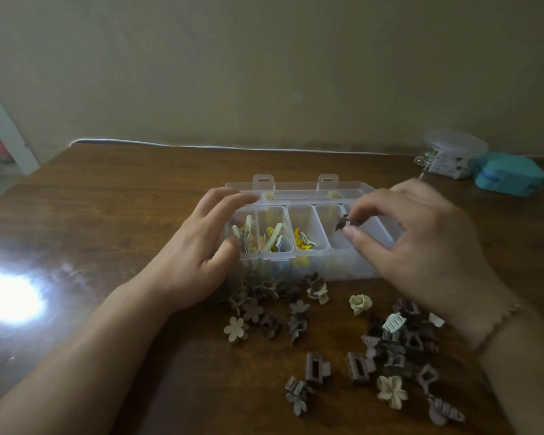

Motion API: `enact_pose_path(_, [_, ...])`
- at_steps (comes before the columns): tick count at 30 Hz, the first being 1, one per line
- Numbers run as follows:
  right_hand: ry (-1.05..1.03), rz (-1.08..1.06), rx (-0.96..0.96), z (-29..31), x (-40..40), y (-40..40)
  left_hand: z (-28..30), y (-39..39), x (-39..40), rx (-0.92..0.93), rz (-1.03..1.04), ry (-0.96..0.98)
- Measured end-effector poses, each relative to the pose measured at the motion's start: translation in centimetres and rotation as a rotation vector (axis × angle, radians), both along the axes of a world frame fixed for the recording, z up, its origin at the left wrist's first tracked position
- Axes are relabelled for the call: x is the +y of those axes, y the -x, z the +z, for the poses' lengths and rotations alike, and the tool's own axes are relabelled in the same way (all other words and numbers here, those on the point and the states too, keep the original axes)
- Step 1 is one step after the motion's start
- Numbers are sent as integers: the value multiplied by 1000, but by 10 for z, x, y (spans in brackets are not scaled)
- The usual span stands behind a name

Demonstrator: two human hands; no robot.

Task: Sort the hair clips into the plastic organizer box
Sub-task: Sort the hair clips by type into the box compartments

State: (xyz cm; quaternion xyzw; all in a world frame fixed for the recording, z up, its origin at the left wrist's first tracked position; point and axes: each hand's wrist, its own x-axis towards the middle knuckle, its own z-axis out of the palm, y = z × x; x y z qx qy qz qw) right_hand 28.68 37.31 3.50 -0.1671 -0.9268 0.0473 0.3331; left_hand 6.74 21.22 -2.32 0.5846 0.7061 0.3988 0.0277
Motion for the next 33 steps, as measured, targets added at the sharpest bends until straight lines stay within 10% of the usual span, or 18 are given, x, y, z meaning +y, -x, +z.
enact_pose_path(8, [5, 243, -81, 3, -2, -2, -1, 0, 0, -24, 12, -6])
enact_pose_path(15, [-169, 157, -654, -2, -27, 5, -1, 0, 0, -37, 8, -25])
enact_pose_path(33, [21, 239, -581, -3, -26, 2, -3, 0, 0, -85, 15, -21])
